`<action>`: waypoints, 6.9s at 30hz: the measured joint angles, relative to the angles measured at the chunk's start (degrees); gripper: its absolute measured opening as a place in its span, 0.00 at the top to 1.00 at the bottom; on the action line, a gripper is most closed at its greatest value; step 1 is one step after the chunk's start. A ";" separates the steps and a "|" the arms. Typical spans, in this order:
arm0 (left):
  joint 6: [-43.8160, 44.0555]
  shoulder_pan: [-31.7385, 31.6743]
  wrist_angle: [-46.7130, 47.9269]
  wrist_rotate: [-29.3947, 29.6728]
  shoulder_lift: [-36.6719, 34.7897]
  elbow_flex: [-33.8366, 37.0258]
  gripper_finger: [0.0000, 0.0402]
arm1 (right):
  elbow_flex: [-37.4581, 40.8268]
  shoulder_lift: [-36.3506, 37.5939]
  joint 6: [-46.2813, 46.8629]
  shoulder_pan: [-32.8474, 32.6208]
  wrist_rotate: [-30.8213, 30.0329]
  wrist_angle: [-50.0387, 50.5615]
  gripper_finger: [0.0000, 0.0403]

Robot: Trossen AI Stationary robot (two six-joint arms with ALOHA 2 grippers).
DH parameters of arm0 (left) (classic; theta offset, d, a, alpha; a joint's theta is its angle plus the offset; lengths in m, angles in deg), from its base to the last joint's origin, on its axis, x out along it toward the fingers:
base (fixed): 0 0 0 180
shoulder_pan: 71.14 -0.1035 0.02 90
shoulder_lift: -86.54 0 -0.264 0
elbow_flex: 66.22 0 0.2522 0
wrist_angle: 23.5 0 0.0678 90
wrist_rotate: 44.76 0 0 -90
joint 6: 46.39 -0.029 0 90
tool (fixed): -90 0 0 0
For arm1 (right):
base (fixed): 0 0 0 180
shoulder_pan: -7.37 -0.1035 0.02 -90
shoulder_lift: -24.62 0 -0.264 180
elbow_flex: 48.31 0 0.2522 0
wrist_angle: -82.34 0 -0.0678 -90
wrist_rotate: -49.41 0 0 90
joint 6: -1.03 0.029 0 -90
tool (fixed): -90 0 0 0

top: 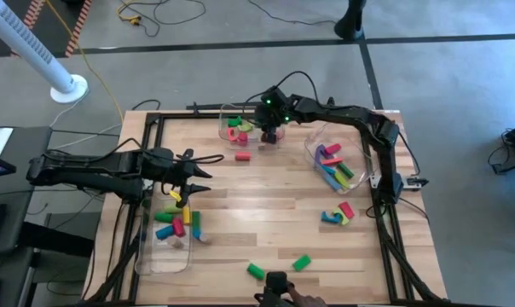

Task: Sort blocks by size
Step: Put the green arch block into the middle transparent bin, then put the orange cylindrical block into the left transparent bin

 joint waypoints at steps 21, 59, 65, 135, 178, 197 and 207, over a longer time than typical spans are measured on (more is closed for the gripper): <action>-0.01 0.00 0.12 0.26 -0.02 0.00 0.55 | 0.00 -0.07 1.49 -0.07 -0.08 1.20 0.48; -0.02 0.00 1.20 0.28 -0.02 -0.02 0.55 | 0.04 29.64 3.32 -11.99 2.38 24.96 0.47; -0.01 0.00 1.16 0.28 -0.02 -0.02 0.55 | 0.04 31.10 7.64 -14.72 2.35 29.25 0.47; -3.87 -0.04 -2.71 6.71 19.57 -0.02 0.55 | 4.93 -4.32 6.24 -15.69 -2.04 -4.98 0.53; -3.47 0.42 -3.13 4.94 19.37 -0.02 0.55 | 2.05 -8.16 10.42 -19.29 -5.50 0.15 0.60; -21.75 4.53 -18.57 13.23 19.34 -0.02 0.55 | 2.10 11.08 16.49 -24.50 3.53 7.33 0.60; -37.21 10.21 -28.62 28.47 19.67 0.00 0.55 | 2.05 13.00 20.89 -24.27 7.85 8.57 0.60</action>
